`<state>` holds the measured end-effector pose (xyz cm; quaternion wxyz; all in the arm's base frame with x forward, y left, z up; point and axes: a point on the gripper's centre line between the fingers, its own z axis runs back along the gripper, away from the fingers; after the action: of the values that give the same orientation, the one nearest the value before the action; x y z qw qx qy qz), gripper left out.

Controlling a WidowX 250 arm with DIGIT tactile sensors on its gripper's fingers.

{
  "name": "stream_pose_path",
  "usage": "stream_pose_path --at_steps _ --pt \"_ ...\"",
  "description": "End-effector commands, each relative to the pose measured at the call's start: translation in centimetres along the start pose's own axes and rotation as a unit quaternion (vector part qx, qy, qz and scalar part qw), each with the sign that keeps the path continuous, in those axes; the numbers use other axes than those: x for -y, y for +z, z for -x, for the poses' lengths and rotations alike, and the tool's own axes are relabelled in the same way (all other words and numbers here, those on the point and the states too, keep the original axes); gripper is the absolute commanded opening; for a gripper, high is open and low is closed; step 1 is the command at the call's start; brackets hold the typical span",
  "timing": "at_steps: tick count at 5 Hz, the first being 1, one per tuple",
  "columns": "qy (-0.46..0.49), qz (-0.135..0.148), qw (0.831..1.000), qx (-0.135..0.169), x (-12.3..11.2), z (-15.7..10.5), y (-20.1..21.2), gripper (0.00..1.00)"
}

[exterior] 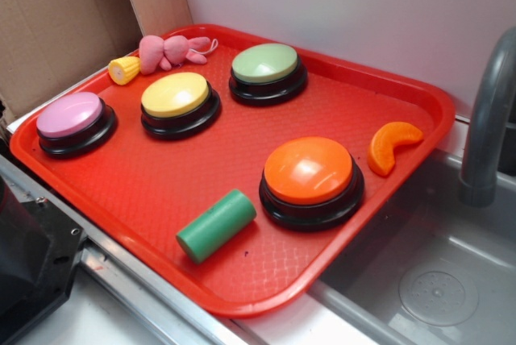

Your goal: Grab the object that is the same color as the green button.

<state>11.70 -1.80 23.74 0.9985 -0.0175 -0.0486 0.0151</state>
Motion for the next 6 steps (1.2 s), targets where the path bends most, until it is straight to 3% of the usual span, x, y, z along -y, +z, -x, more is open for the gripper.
stream_pose_path --at_steps 1,2,4,6 --pt "0.0 0.0 1.0 0.0 0.0 0.0 0.0 1.0" --pt "-0.015 0.01 1.0 0.011 -0.3 -0.7 -2.7 1.0" --pt "0.002 -0.02 1.0 0.011 3.0 -3.3 -8.5 1.0" --pt "-0.03 0.0 1.0 0.001 6.0 -4.2 -14.0 1.0"
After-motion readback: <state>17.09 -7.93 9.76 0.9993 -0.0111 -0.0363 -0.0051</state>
